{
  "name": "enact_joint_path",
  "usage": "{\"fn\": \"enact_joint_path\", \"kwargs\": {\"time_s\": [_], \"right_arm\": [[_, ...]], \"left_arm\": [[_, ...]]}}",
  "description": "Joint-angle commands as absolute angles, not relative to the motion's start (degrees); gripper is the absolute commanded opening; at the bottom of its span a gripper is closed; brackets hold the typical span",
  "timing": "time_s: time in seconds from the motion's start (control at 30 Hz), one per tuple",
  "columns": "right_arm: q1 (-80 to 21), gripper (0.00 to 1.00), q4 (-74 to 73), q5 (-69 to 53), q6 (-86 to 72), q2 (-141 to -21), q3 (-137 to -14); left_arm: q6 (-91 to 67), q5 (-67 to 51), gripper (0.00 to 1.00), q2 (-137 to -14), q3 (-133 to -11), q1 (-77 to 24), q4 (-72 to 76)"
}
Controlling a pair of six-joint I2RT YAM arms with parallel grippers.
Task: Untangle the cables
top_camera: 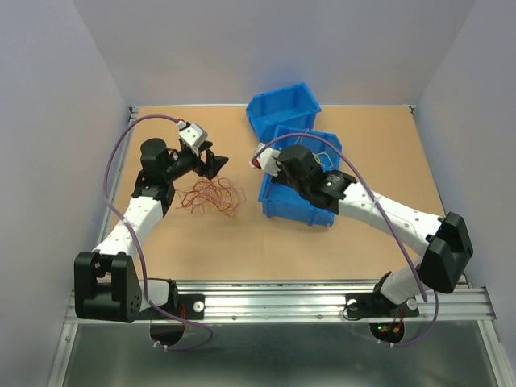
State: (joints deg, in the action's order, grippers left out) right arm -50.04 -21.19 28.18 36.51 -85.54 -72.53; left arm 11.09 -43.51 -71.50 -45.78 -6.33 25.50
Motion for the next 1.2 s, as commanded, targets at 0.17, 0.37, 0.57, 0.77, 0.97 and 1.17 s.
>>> {"fn": "enact_joint_path", "kwargs": {"time_s": [0.17, 0.37, 0.57, 0.77, 0.97, 1.17], "right_arm": [[-39.0, 0.0, -21.4, 8.4, 27.6, -86.2, -70.7], [-35.8, 0.01, -20.4, 0.4, 25.1, -93.4, -67.8], [-34.5, 0.01, -15.5, -8.3, 24.7, -98.0, -65.5], [-34.4, 0.12, -12.6, -4.7, 21.1, -93.8, -65.6], [-34.4, 0.56, -10.4, -2.0, 14.4, -89.0, -64.0], [-34.5, 0.63, -9.3, 21.9, 0.2, -86.7, -62.4]], "left_arm": [[11.8, -43.9, 0.8, -71.2, -48.7, -6.7, 26.8], [12.0, -43.8, 0.8, -71.0, -48.7, -6.8, 26.7], [12.2, -43.8, 0.8, -71.2, -48.7, -6.9, 26.7], [12.4, -43.5, 0.8, -71.2, -48.7, -6.9, 26.6], [12.5, -43.5, 0.8, -71.2, -48.7, -7.0, 26.6], [12.6, -43.3, 0.8, -71.0, -48.6, -7.0, 26.6]]}}
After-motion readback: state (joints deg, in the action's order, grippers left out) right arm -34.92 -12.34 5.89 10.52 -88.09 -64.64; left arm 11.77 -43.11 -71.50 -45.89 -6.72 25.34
